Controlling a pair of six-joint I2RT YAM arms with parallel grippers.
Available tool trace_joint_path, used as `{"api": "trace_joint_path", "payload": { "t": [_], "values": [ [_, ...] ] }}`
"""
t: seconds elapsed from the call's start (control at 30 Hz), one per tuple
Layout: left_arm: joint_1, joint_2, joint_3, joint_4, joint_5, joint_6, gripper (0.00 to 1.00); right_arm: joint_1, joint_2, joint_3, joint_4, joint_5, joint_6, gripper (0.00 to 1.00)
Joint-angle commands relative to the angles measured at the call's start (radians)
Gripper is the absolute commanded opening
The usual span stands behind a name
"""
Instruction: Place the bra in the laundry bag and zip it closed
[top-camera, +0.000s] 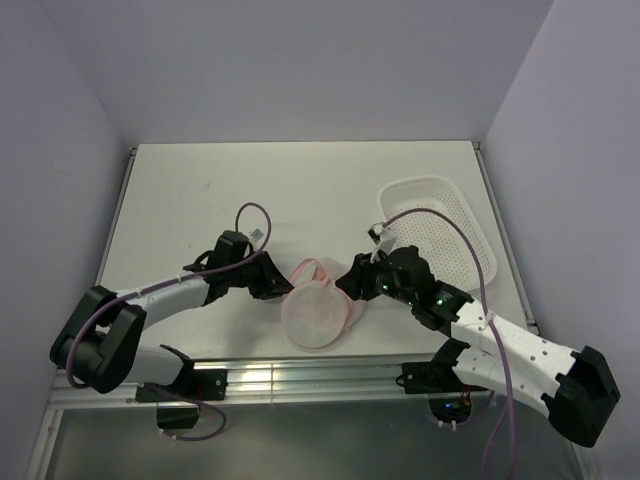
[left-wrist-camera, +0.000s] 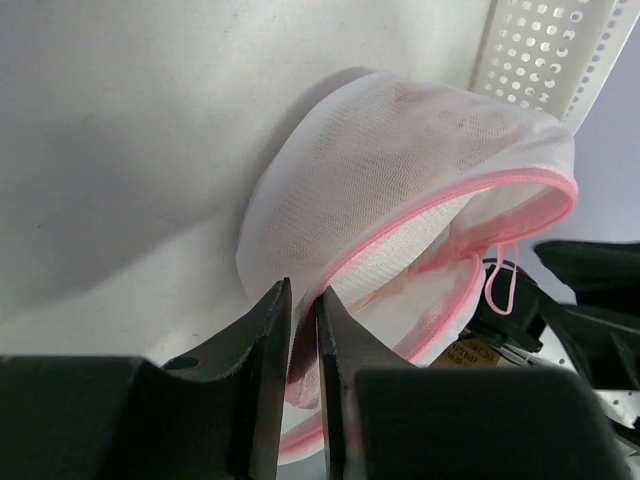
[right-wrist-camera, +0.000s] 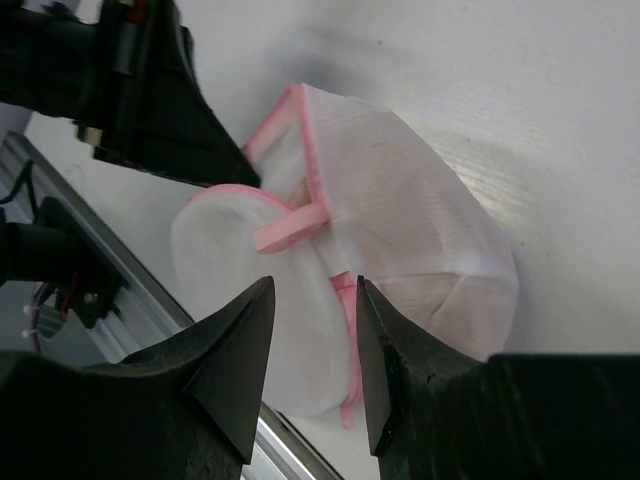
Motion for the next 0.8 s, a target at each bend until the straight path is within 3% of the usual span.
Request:
{"api": "trace_joint_path", "payload": {
  "t": [0.0, 0.63, 0.77],
  "values": [
    [0.005, 0.011, 0.052, 0.049, 0.035, 0.028, 0.22, -0.003, -0.075, 0.029, -0.055, -0.005, -0.001, 0.46],
    [0.020, 0.062, 0.101, 0.028, 0.040, 0.061, 0.22, 0.057, -0.083, -0.080, -0.074, -0.013, 0.038, 0.49],
    [0.020, 0.068, 0.103, 0.029, 0.040, 0.065, 0.22, 0.074, -0.067, -0.094, -0.052, -0.009, 0.051, 0.55]
  ]
}}
